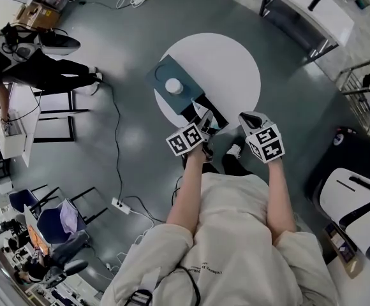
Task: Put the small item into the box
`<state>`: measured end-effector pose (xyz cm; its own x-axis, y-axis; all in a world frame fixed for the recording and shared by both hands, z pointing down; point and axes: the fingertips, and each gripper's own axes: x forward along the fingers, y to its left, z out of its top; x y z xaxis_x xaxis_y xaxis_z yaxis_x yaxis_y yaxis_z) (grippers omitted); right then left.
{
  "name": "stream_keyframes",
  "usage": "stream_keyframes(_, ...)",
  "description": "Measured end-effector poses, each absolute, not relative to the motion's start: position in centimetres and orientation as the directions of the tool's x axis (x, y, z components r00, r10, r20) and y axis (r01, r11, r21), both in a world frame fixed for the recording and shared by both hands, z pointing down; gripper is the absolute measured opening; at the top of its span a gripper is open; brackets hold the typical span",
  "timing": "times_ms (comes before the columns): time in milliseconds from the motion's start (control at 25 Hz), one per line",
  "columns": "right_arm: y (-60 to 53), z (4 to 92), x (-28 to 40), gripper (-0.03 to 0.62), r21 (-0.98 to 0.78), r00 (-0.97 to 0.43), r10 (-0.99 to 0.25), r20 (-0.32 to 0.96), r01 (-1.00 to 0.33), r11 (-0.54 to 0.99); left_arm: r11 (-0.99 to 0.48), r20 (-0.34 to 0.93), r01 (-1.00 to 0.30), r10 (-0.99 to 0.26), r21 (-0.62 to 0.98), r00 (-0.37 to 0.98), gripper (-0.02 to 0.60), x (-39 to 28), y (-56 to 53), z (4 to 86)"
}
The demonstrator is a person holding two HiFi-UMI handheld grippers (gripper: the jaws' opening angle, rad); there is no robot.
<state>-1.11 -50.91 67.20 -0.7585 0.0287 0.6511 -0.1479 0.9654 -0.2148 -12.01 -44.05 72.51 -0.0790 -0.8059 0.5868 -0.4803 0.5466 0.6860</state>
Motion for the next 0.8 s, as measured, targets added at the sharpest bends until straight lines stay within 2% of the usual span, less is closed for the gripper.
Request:
stream_keyframes(160, -50.5, 67.5, -0.4, 0.035, -0.213, -0.748, 0.054, 0.661, -0.118, 0.97, 0.607, 0.634, -0.394, -0.769, 0.69, -0.075, 0.195, -11.9, -43.5, 75.2)
stream_keyframes(320, -51.3, 68.5, 0.3, 0.035, -0.228, -0.736, 0.037, 0.676, -0.161, 0.96, 0.644, 0.661, -0.308, -0.748, 0.7, -0.062, 0.195, -11.9, -43.1, 77.3)
stream_keyframes(800, -52.4, 68.3, -0.8, 0.036, -0.238, -0.741, 0.01, 0.671, -0.203, 0.95, 0.695, 0.717, -0.278, -0.696, 0.663, -0.028, 0.195, -12.1, -42.1, 79.9)
